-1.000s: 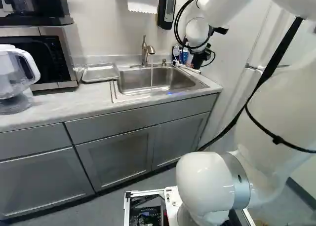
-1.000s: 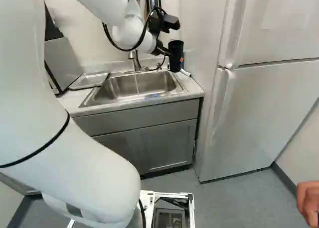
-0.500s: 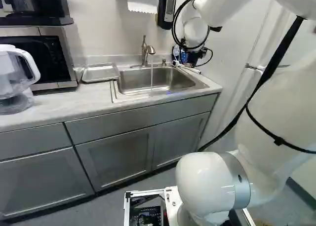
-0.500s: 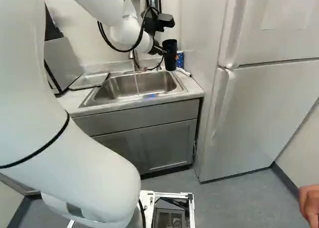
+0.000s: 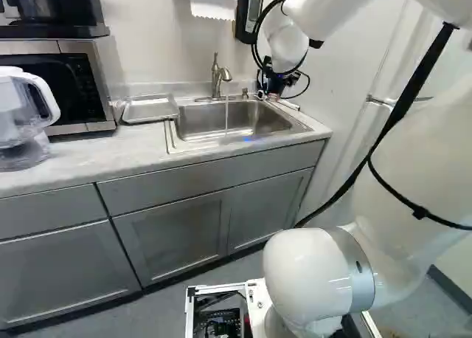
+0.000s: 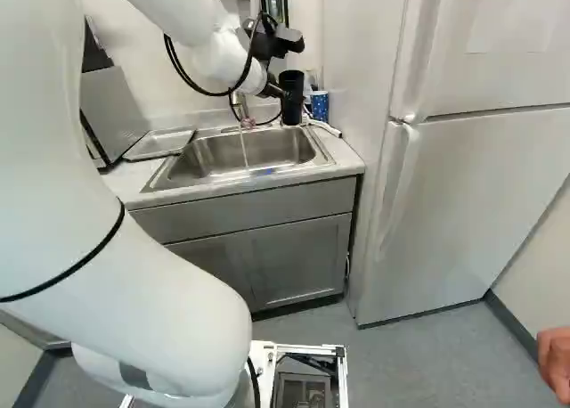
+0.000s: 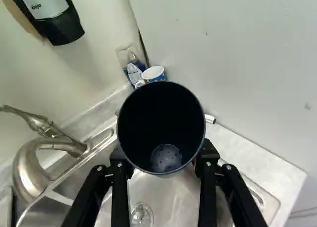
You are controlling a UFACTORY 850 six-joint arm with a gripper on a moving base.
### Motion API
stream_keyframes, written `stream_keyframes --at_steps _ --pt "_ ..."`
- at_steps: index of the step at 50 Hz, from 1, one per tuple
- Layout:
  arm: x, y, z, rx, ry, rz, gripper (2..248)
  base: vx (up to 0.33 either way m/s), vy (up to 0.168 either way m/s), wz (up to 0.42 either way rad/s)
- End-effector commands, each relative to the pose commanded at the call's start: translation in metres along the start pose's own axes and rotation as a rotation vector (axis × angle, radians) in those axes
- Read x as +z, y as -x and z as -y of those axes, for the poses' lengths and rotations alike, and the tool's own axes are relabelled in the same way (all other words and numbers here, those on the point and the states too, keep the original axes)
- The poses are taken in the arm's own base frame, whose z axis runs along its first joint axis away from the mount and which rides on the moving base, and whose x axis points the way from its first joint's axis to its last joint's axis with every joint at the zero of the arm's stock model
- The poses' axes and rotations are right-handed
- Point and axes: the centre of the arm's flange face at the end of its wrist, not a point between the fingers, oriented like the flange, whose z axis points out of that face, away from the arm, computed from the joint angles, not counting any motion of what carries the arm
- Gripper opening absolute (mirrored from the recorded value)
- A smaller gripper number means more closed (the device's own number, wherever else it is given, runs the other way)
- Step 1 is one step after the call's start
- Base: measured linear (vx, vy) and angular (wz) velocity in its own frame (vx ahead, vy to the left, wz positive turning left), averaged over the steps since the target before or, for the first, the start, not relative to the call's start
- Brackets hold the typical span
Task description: Rinse the cup and place it in the tray
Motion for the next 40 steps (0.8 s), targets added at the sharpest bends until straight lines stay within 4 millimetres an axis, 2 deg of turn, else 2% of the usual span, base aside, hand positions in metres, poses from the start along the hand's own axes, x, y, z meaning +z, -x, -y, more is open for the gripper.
stream_keyframes --at_steps 40 --pt "-0.001 0.007 0.011 -0.245 -0.137 0.060 124 0.000 0.000 0.000"
